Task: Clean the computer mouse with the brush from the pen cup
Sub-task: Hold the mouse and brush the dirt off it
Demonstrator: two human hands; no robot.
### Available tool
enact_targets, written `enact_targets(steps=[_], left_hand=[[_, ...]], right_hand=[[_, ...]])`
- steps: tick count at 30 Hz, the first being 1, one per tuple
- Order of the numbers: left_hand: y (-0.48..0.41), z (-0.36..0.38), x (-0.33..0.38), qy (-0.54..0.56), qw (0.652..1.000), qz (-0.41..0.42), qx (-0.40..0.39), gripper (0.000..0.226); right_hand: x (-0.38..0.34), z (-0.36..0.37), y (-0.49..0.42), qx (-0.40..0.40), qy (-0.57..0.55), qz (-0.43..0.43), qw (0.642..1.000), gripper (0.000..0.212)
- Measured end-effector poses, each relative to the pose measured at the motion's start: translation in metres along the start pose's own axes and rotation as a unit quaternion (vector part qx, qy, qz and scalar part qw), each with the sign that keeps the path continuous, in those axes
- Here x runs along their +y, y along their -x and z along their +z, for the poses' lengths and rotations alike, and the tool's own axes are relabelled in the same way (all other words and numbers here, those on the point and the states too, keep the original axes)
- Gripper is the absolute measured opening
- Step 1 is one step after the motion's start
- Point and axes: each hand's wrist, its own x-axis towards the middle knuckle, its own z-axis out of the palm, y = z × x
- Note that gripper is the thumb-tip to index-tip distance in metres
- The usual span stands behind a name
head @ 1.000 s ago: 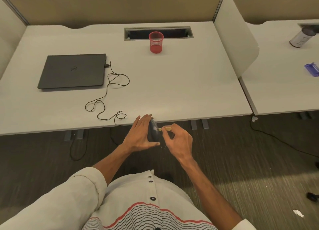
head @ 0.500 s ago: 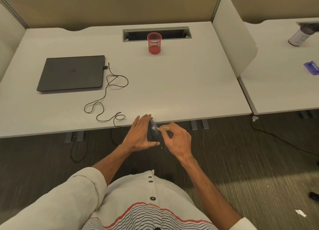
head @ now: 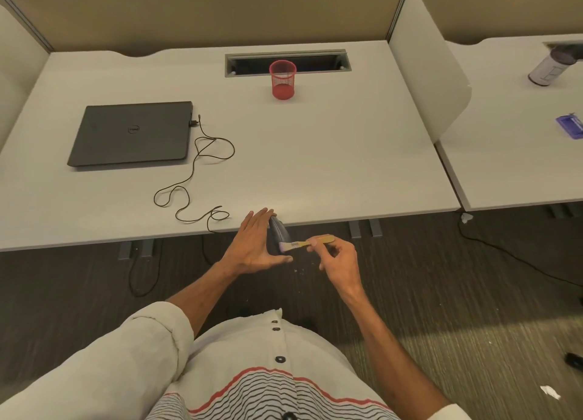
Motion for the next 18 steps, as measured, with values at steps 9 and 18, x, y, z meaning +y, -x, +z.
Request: enact_targets(steps=[9,18], left_hand=[[0.000,0.002,-0.001,0.020,1.000,-0.020,-0.013,0.131],[-0.001,0.001,-0.001,0.017,0.999,-0.021,-0.017,0.131]], right_hand=[[0.012,-0.021,-0.006,0.000,0.020,0.009,1.000,0.010],[0.014,-0.017,-0.008,-0.048,0.062,0.008,0.997,0.012]])
